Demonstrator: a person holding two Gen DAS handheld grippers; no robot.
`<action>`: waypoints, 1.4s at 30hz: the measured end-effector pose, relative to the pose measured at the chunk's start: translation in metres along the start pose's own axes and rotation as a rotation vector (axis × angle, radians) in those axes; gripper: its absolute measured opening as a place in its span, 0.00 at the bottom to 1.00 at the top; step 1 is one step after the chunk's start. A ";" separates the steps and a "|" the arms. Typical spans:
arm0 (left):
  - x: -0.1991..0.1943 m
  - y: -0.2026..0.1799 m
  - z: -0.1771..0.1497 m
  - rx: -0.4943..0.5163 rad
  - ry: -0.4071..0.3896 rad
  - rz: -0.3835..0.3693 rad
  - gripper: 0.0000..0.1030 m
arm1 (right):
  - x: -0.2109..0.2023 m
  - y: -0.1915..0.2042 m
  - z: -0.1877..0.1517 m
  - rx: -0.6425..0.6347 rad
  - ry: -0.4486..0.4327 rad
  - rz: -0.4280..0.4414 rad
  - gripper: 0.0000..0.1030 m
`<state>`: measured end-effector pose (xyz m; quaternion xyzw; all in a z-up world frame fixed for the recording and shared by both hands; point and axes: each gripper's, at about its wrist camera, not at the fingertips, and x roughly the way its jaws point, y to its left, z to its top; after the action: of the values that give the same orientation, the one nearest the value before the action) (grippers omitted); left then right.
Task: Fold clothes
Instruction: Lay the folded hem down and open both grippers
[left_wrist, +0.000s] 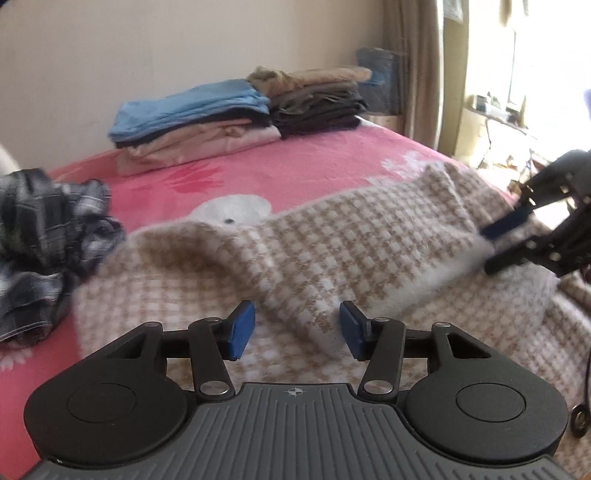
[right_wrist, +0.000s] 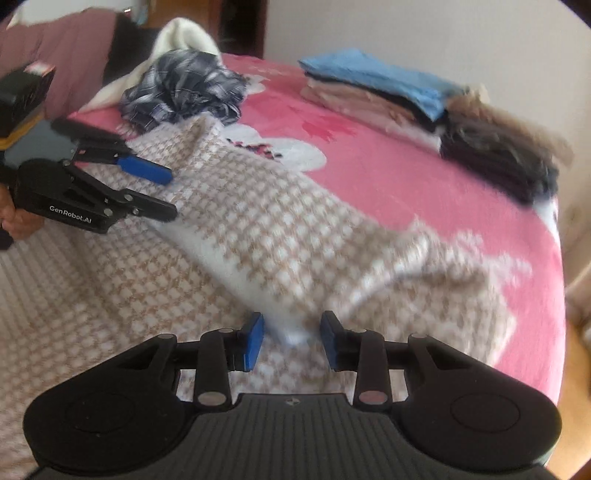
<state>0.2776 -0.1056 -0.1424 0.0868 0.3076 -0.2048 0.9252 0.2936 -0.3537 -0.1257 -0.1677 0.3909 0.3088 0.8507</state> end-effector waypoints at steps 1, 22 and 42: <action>-0.007 0.000 0.002 0.005 -0.018 0.011 0.49 | -0.006 -0.002 -0.001 0.018 -0.001 0.016 0.36; 0.031 -0.001 0.006 0.092 -0.024 -0.110 0.52 | 0.027 -0.017 0.007 0.177 -0.066 -0.028 0.41; -0.173 -0.031 -0.026 -0.286 0.172 0.035 0.53 | -0.110 0.094 0.047 0.407 0.060 -0.230 0.42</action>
<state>0.1248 -0.0694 -0.0598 -0.0230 0.4100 -0.1346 0.9018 0.2027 -0.3012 -0.0156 -0.0454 0.4486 0.1194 0.8846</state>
